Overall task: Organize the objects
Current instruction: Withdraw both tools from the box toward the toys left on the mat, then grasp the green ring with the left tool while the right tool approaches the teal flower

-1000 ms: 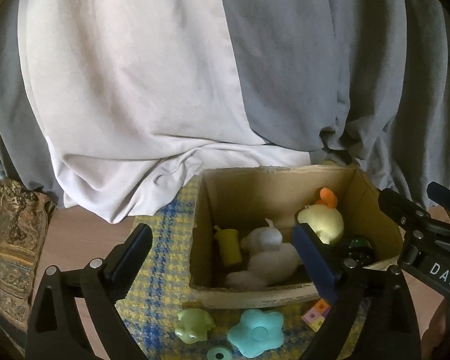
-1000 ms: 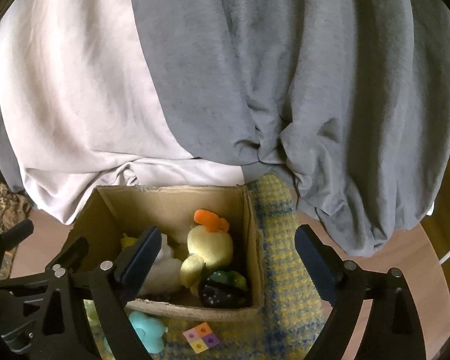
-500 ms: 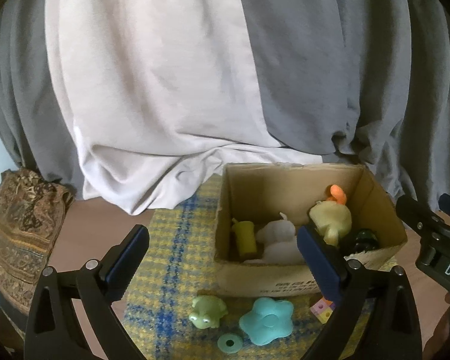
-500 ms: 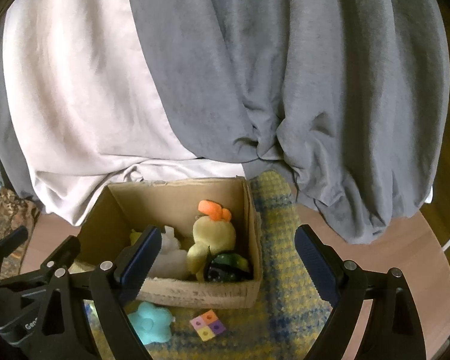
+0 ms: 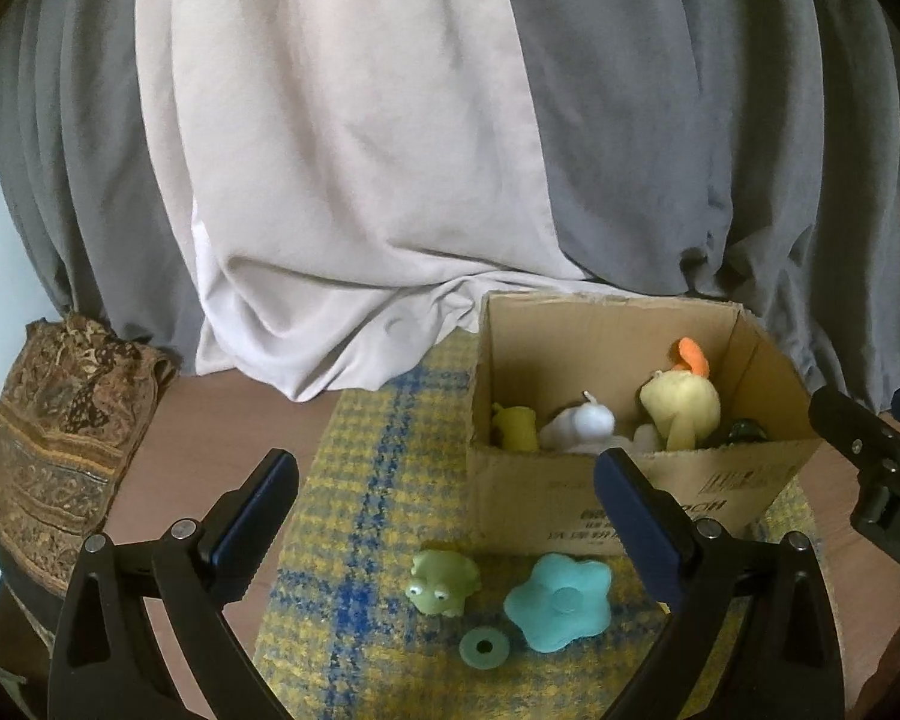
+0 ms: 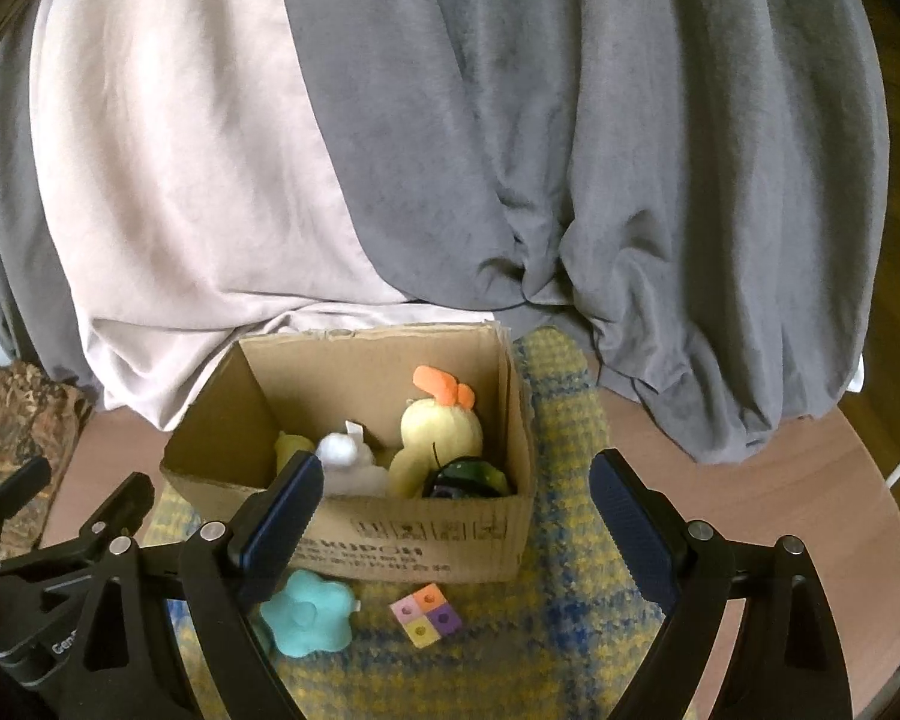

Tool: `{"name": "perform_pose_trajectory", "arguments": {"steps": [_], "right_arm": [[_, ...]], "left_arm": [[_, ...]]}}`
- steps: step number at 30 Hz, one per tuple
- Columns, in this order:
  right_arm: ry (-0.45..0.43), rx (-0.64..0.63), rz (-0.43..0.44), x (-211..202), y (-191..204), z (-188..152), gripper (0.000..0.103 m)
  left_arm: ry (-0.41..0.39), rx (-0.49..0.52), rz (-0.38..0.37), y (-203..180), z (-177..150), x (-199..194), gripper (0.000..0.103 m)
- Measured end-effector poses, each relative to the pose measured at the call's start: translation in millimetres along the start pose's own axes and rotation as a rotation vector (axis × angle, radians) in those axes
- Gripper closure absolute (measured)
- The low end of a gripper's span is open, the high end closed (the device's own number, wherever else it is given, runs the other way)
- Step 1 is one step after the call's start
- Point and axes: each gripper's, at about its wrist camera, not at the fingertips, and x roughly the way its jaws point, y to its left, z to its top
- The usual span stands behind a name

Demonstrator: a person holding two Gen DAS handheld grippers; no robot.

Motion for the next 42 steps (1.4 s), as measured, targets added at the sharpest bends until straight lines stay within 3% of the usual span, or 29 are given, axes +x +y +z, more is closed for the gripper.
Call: {"name": "perform_pose_trajectory", "arguments": {"steps": [17, 42], "right_arm": [[0.030, -0.006, 0.013, 0, 3, -32, 0.012], [0.111, -0.022, -0.003, 28, 3, -88, 0.012]], "left_arm": [[0.015, -0.037, 0.015, 11, -39, -4, 0.002], [0.083, -0.034, -0.041, 6, -104, 21, 0.002]]}}
